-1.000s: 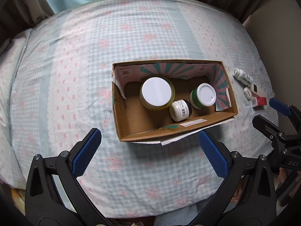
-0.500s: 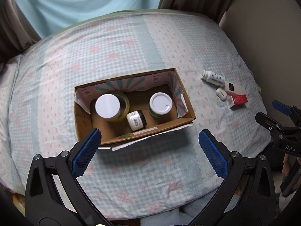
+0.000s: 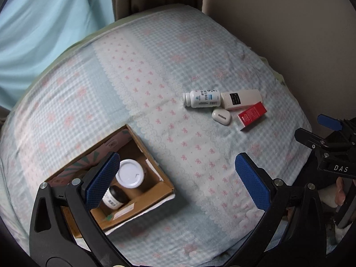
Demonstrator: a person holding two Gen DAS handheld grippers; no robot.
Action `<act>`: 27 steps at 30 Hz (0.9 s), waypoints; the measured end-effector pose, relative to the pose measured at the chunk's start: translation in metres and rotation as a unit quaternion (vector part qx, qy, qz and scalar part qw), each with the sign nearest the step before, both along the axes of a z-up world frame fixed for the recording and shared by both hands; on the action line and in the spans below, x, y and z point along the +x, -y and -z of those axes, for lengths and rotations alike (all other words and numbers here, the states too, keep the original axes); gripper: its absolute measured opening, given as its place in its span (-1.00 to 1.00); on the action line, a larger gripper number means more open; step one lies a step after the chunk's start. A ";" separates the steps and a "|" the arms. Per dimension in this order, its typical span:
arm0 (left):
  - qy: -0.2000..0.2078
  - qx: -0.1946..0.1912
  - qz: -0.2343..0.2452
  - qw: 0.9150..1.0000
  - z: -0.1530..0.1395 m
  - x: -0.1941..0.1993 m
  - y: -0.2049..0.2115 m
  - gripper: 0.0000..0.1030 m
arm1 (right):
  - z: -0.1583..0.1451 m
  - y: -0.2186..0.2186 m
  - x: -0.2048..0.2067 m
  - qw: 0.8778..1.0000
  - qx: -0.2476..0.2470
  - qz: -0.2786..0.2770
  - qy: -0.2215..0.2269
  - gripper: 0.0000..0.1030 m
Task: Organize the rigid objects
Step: 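Grasp the white vitamin bottle with the left tool while the right grasps the red box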
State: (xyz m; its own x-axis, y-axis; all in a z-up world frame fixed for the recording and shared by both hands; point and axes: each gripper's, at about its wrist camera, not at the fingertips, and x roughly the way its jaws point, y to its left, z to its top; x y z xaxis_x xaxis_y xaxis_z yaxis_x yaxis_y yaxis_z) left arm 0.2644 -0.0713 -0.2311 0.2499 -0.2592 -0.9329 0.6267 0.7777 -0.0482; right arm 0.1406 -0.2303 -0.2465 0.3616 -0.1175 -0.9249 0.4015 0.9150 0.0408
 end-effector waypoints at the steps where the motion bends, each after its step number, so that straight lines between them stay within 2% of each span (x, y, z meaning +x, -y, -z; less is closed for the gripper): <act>1: -0.001 0.005 0.015 1.000 0.003 0.007 0.012 1.00 | 0.004 0.007 0.001 1.000 0.011 0.016 -0.002 0.90; 4: -0.003 0.024 0.065 0.998 0.018 0.026 0.047 1.00 | 0.018 0.027 0.006 0.997 0.046 0.068 -0.010 0.90; 7: -0.005 0.047 0.118 0.992 0.040 0.043 0.080 1.00 | 0.038 0.048 0.013 0.988 0.081 0.127 -0.020 0.90; 10: -0.018 0.066 0.165 0.984 0.069 0.060 0.111 1.00 | 0.064 0.067 0.022 0.976 0.110 0.186 -0.032 0.90; 13: -0.025 0.091 0.213 0.973 0.102 0.075 0.139 1.00 | 0.092 0.085 0.030 0.957 0.145 0.248 -0.035 0.90; 16: -0.027 0.119 0.265 0.957 0.134 0.086 0.164 1.00 | 0.121 0.100 0.039 0.933 0.175 0.311 -0.040 0.90; 22: -0.027 0.169 0.359 0.918 0.186 0.096 0.197 1.00 | 0.170 0.115 0.048 0.882 0.208 0.418 -0.061 0.89; 24: -0.032 0.181 0.384 0.905 0.199 0.096 0.205 1.00 | 0.180 0.119 0.050 0.871 0.215 0.437 -0.064 0.76; 27: -0.041 0.198 0.423 0.884 0.220 0.090 0.214 0.99 | 0.194 0.122 0.050 0.855 0.225 0.461 -0.071 0.68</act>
